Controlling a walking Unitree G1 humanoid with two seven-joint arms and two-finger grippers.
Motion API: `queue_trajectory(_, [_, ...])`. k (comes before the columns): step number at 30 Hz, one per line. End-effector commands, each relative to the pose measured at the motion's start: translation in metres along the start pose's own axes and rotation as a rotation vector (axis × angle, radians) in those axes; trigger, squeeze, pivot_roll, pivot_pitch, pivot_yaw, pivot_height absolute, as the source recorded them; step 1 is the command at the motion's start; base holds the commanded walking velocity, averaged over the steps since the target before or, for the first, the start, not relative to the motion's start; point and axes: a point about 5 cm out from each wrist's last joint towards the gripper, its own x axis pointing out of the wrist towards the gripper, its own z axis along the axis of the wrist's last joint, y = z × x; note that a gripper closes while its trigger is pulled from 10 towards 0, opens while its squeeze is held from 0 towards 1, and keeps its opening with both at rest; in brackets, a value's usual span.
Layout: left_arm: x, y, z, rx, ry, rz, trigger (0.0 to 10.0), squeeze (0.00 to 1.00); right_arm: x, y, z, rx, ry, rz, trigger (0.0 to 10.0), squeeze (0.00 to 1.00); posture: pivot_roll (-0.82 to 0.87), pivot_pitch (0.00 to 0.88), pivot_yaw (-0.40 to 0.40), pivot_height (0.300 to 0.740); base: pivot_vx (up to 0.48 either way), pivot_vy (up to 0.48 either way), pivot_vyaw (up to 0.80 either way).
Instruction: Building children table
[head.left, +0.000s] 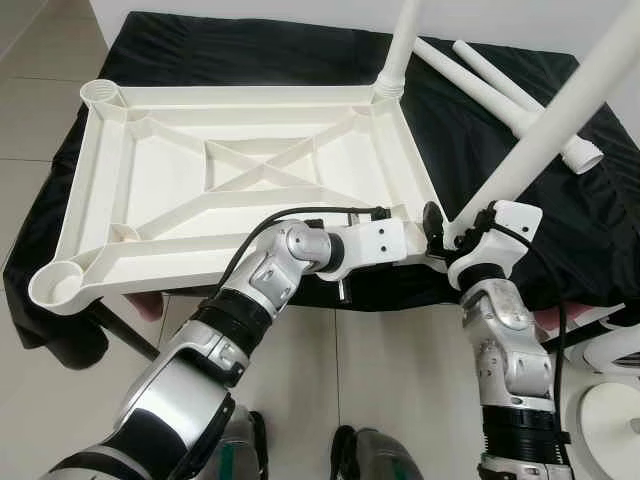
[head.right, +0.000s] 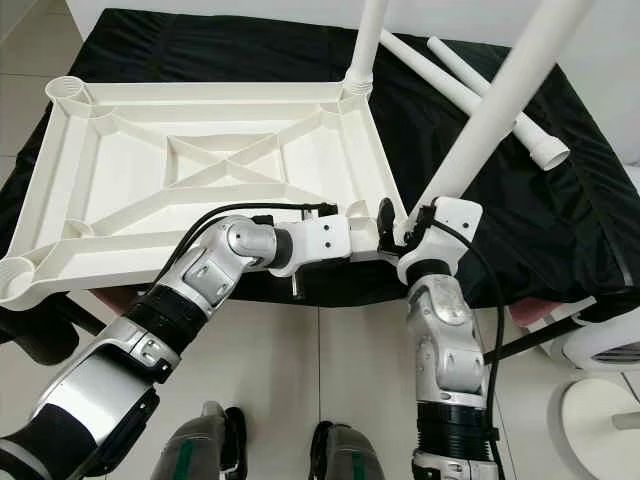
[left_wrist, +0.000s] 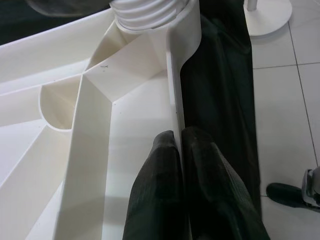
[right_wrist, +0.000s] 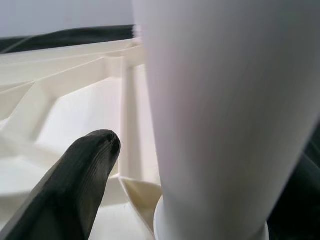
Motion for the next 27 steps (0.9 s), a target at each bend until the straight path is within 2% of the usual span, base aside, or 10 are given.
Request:
queue_trajectory(1, [0.004, 0.003, 0.022, 0.055, -0.083, 0.105, 10.0, 0.00, 0.000, 0.010, -0.001, 0.008, -0.002, 0.150, 10.0, 0.00, 0.00, 0.093, -0.063, 0.740, 0.000, 0.000, 0.00])
queue_trajectory(5, [0.004, 0.003, 0.023, 0.055, -0.086, 0.104, 10.0, 0.00, 0.000, -0.001, 0.002, -0.061, 0.011, 0.336, 10.0, 0.00, 0.00, 0.095, -0.064, 0.740, 0.000, 0.000, 0.00])
queue_trajectory(7, [0.004, 0.003, 0.023, 0.055, -0.086, 0.104, 10.0, 0.00, 0.000, -0.002, 0.003, -0.067, 0.014, 0.354, 10.0, 0.00, 0.00, 0.095, -0.064, 0.740, 0.000, 0.000, 0.00])
queue_trajectory(8, [0.004, 0.003, 0.023, 0.055, -0.086, 0.105, 10.0, 0.00, 0.002, -0.009, 0.004, -0.092, 0.016, 0.359, 10.0, 0.00, 0.00, 0.096, -0.067, 0.740, 0.000, 0.000, 0.00])
queue_trajectory(12, [0.004, 0.003, 0.023, 0.055, -0.084, 0.106, 10.0, 0.00, 0.006, -0.019, 0.006, -0.122, 0.018, 0.363, 10.0, 0.00, 0.01, 0.097, -0.068, 0.740, 0.000, 0.000, 0.00])
queue_trajectory(21, [0.003, 0.004, 0.022, 0.055, -0.078, 0.107, 10.0, 0.00, 0.004, -0.031, 0.007, -0.119, 0.039, 0.473, 10.0, 0.00, 0.01, 0.099, -0.056, 0.740, 0.000, 0.000, 0.00])
queue_trajectory(24, [0.003, 0.005, 0.022, 0.058, -0.078, 0.104, 10.0, 0.00, 0.003, -0.047, 0.005, -0.131, 0.061, 0.517, 10.0, 0.00, 0.01, 0.101, -0.049, 0.740, 0.000, 0.000, 0.00])
queue_trajectory(27, [0.002, 0.005, 0.022, 0.059, -0.078, 0.103, 10.0, 0.00, 0.004, -0.056, 0.005, -0.148, 0.072, 0.528, 10.0, 0.00, 0.01, 0.103, -0.045, 0.740, 0.000, 0.000, 0.00])
